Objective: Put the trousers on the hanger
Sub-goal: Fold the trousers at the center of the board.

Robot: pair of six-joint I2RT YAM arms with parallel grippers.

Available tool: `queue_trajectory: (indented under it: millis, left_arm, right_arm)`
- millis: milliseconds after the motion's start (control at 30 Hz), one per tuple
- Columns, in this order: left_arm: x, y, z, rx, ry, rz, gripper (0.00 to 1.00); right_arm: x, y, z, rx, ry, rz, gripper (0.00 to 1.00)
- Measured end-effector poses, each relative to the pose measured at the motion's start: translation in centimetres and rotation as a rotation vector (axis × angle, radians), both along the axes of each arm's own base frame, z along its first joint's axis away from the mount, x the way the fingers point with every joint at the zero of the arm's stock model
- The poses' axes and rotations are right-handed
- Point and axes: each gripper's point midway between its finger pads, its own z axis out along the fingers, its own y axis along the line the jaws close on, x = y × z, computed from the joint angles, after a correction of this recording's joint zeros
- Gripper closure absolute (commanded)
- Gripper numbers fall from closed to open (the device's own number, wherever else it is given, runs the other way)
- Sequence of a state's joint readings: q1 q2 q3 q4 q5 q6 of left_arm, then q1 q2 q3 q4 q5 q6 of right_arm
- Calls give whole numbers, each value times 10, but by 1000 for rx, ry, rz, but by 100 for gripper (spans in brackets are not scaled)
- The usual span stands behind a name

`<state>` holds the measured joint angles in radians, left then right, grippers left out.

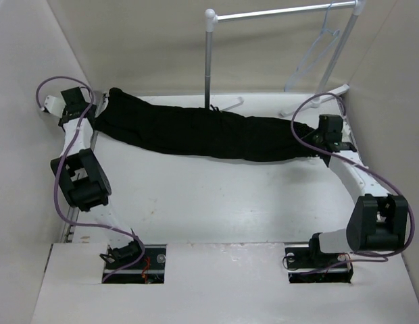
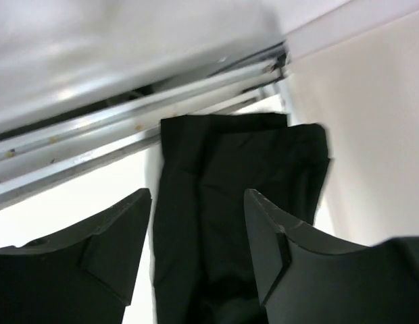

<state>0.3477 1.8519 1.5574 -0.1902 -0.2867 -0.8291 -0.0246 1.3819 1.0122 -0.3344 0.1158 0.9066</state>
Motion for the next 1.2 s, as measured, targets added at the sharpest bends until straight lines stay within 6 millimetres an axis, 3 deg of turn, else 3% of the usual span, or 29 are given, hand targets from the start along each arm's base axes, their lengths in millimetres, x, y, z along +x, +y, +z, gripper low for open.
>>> queue_trajectory:
  millis: [33,167,200,367,400,433,533,700,867,1000,1200]
  left_arm:
    - [0,1,-10,-22,4,-7,43]
    - [17,-17,-62,-134,31,-96,43]
    - [21,-23,-75,-158,41,-116,44]
    - [26,-43,-139,-274,120,-146,49]
    - [26,-44,-148,-285,132,-140,50]
    - [30,-43,-144,-289,112,-140,51]
    - [38,-39,-137,-284,87,-130,60]
    - [39,-38,-151,-299,105,-112,90]
    - [32,-37,-158,-293,123,-84,97]
    - [6,-42,-159,-288,163,-66,98]
    - [-60,-61,-158,-297,266,-37,97]
  right_arm:
    - [-5,7,-10,9,18,20,83]
    - [-29,25,-62,65,138,73,43]
    - [-35,25,-73,80,169,72,39]
    - [-42,11,-99,120,225,24,35]
    - [-38,7,-102,123,222,15,35]
    - [-35,4,-106,125,226,7,35]
    - [-25,1,-119,130,241,-5,40]
    - [8,-2,-124,147,213,-23,84]
    - [13,-12,-125,167,209,-82,98]
    - [-5,-32,-119,162,195,-156,100]
    - [-57,-62,-102,173,169,-279,100]
